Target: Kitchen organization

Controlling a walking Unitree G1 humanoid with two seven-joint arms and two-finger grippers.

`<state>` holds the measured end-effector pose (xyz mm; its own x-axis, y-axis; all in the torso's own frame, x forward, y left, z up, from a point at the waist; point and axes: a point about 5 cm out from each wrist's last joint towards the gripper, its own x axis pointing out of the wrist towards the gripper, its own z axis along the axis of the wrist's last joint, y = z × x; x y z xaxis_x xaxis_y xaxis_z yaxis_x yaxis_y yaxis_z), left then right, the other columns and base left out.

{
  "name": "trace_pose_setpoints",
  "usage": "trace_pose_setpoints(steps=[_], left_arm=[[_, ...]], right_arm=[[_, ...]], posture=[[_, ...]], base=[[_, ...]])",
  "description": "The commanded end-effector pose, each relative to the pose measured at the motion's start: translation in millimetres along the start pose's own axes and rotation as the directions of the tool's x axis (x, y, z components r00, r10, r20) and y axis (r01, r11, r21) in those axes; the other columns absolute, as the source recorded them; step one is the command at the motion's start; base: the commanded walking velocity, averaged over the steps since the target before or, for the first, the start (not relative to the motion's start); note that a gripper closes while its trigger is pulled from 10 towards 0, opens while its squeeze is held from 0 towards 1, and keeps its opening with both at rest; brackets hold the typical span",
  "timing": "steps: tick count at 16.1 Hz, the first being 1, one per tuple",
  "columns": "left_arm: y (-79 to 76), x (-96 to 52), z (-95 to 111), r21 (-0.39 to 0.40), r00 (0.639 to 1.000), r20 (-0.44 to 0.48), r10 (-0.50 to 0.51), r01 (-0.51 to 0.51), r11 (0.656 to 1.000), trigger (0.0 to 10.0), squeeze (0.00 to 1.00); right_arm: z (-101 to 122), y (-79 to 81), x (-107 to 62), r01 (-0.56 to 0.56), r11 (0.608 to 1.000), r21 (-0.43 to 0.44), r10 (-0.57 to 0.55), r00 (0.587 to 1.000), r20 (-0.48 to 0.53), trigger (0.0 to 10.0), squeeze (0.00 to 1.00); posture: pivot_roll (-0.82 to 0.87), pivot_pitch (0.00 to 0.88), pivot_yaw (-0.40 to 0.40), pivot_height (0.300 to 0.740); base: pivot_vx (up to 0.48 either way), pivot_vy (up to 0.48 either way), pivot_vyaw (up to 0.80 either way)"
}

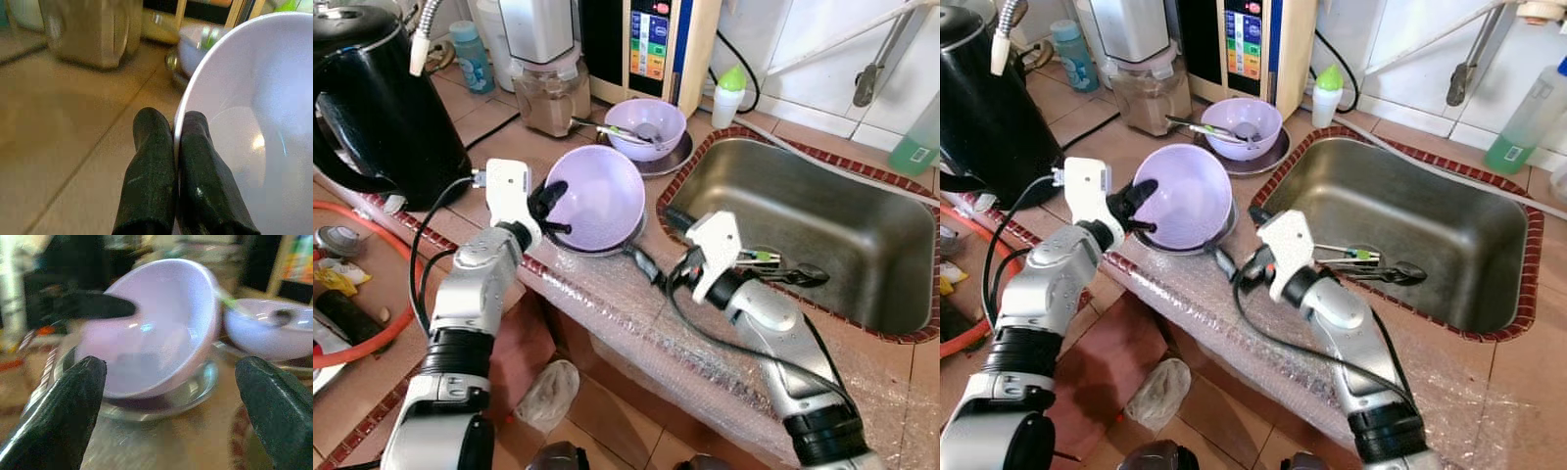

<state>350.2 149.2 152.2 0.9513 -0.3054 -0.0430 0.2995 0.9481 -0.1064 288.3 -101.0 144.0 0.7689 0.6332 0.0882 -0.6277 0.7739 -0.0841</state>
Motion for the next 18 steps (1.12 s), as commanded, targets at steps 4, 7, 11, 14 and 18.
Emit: trace_pose_setpoints(steps=[4, 7, 11, 14, 18], left_arm=[[-15.4, -1.3, 18.0, 0.131, 0.983, 0.173, -0.055, 0.032, 0.991, 0.0, 0.00], [-26.2, -2.1, 24.8, 0.186, 0.963, 0.243, -0.113, 0.068, 0.980, 0.0, 0.00], [-42.1, -5.6, 23.4, 0.246, 0.939, 0.283, -0.196, 0.127, 0.961, 0.0, 0.00], [-43.5, -5.3, 24.8, 0.248, 0.933, 0.303, -0.195, 0.120, 0.961, 0.0, 0.00], [-44.0, -4.5, 27.8, 0.249, 0.925, 0.325, -0.195, 0.115, 0.962, 0.0, 0.00]], right_arm=[[5.6, -17.5, 11.8, 0.208, 0.977, 0.037, -0.209, 0.977, 0.044, 10.0, 0.00], [4.8, -17.7, 17.7, 0.237, 0.966, 0.100, -0.244, 0.968, 0.055, 0.0, 0.00], [4.9, -29.8, 21.3, 0.329, 0.927, 0.178, -0.341, 0.939, 0.043, 0.0, 0.00], [1.7, -41.1, 18.0, 0.398, 0.892, 0.212, -0.407, 0.914, -0.002, 0.0, 0.00], [-8.3, -51.6, 7.8, 0.463, 0.821, 0.334, -0.470, 0.880, -0.067, 0.0, 0.00]], posture=[[-0.08, 0.009, 0.039, 0.740], [-0.08, 0.005, 0.037, 0.740], [-0.08, 0.003, 0.037, 0.740], [-0.08, 0.001, 0.037, 0.740], [-0.08, 0.001, 0.036, 0.740]], base=[[0.000, 0.000, 0.00], [0.000, 0.000, 0.00], [0.000, 0.000, 0.00], [0.000, 0.000, 0.00], [0.000, 0.000, 0.00]])
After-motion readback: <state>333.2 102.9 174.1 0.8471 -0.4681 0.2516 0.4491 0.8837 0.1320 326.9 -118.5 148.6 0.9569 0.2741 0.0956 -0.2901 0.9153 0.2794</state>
